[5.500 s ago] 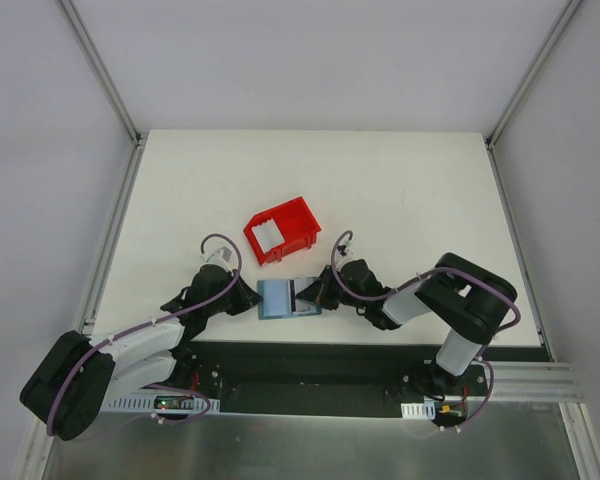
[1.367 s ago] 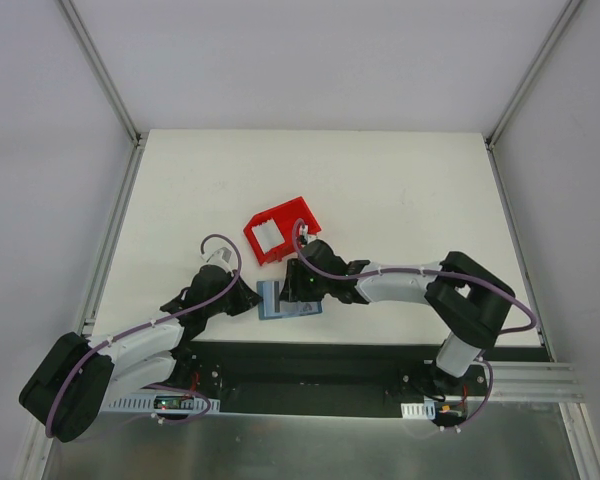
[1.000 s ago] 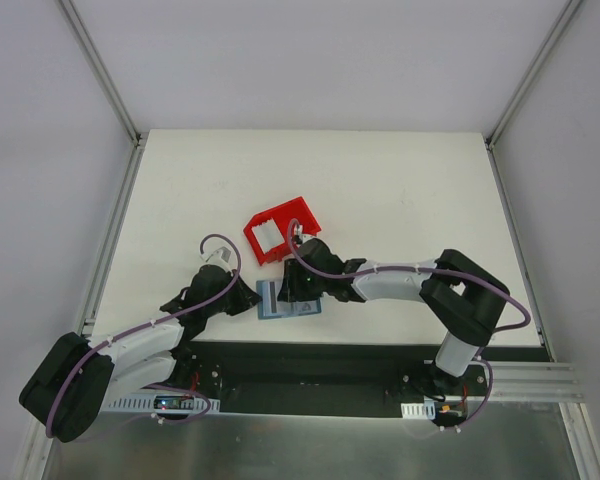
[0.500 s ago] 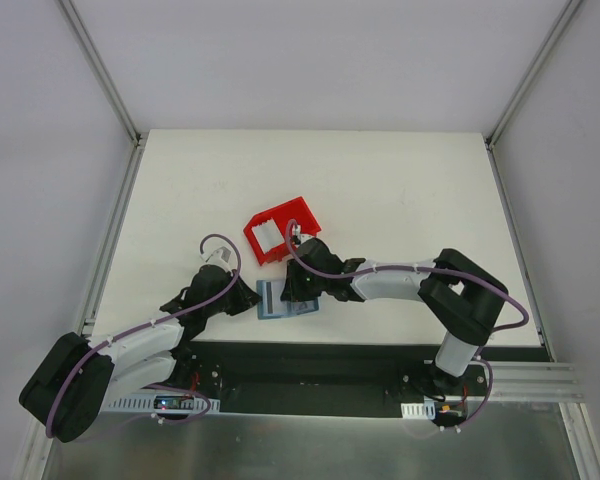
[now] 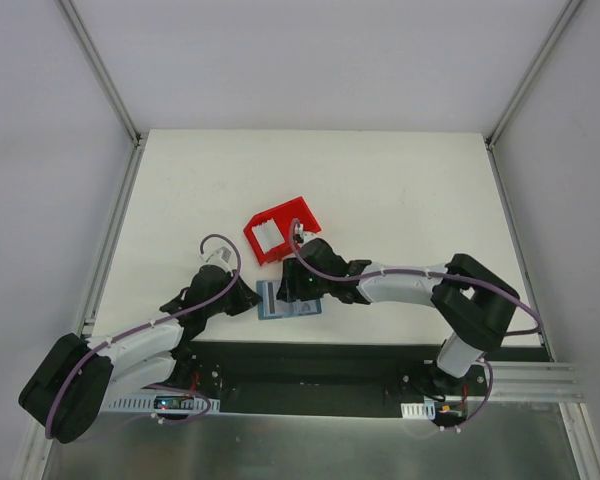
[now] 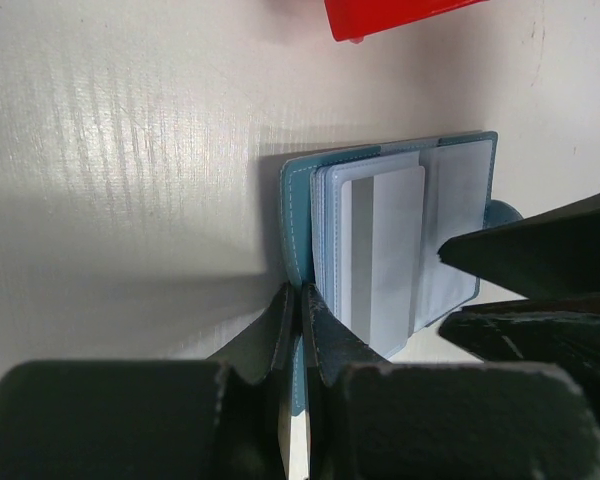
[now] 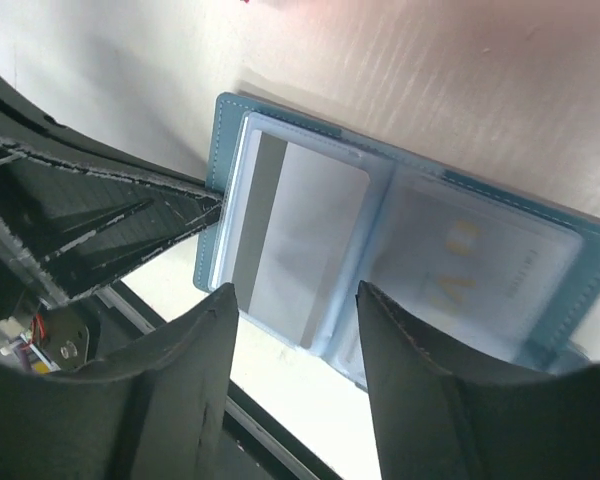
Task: Put the credit cards into the card holder
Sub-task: Insert the credit card into the card holder.
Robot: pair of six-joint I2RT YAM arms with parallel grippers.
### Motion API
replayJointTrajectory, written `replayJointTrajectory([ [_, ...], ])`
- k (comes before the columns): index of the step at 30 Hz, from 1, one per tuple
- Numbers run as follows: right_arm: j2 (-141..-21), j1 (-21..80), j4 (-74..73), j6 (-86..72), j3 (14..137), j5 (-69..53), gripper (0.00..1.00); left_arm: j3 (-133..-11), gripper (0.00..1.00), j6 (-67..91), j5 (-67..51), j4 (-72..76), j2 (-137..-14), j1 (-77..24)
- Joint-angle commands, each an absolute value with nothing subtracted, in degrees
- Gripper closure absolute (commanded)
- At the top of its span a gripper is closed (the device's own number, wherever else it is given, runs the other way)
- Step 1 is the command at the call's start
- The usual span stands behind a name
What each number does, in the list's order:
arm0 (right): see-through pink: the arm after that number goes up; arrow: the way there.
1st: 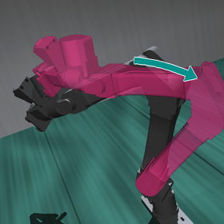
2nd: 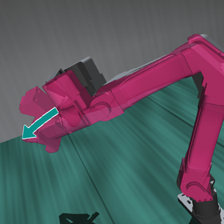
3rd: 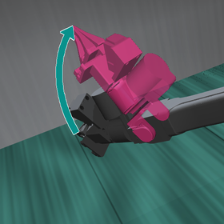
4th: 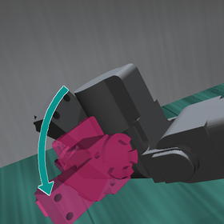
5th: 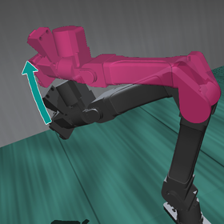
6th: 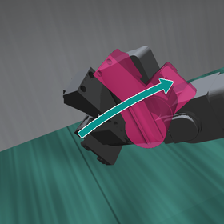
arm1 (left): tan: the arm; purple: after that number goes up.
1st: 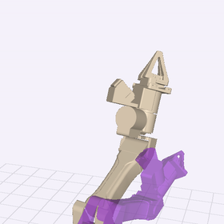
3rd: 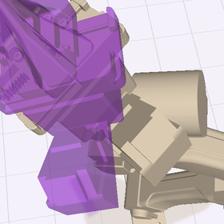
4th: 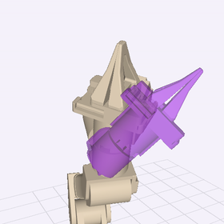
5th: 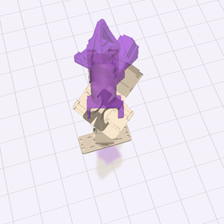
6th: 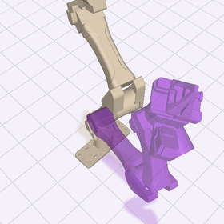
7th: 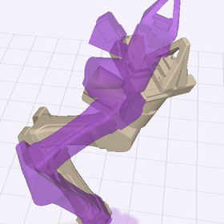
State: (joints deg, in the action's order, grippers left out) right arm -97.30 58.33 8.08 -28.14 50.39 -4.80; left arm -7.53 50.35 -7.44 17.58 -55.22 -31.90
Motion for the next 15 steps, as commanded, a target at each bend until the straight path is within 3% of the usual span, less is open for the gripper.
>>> replayJointTrajectory([
  [1,-89.84,58.54,6.25,-24.97,48.61,2.0,0.43,-6.85,1.0,50.01,-8.17,15.91,-54.4,-32.17],
  [6,-86.4,58.36,2.64,-23.56,47.64,5.27,0.41,-7.65,1.0,50.97,-8.7,15.82,-54.32,-32.17],
  [15,-90.17,58.1,-3.15,-25.75,49.39,4.83,0.62,-8.18,1.0,54.58,-8.97,16.08,-54.41,-32.61],
])
